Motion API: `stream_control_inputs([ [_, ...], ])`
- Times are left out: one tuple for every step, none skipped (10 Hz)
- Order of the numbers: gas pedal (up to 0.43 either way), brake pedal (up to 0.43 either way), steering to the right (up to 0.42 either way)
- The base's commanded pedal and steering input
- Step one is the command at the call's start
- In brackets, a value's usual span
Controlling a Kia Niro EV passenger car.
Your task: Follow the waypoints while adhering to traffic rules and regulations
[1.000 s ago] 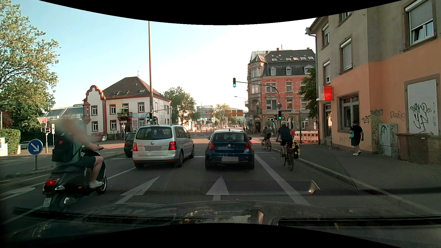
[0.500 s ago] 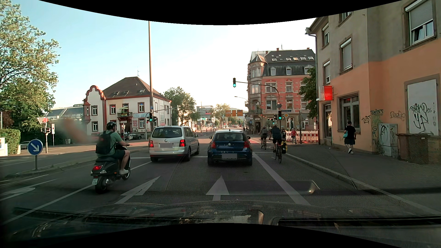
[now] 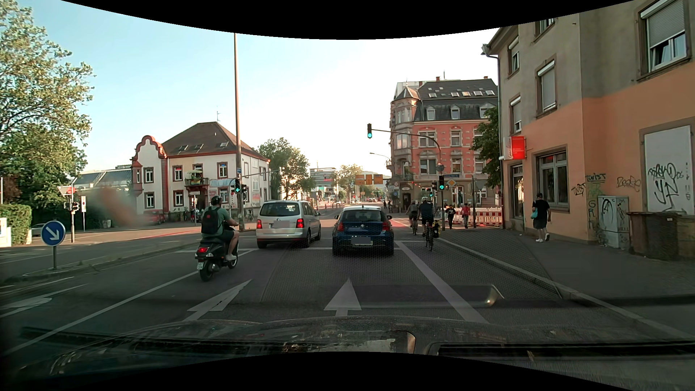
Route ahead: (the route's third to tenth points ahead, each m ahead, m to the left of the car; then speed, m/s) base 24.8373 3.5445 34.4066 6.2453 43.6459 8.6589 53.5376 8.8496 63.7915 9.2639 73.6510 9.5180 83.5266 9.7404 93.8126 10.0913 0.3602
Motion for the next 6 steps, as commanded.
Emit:
stream_control_inputs([
  [0.039,0.000,-0.017],
  [0.039,0.000,-0.017],
  [0.039,0.000,-0.017],
  [0.039,0.000,-0.017],
  [0.039,0.000,-0.017],
  [0.039,0.000,-0.017],
])
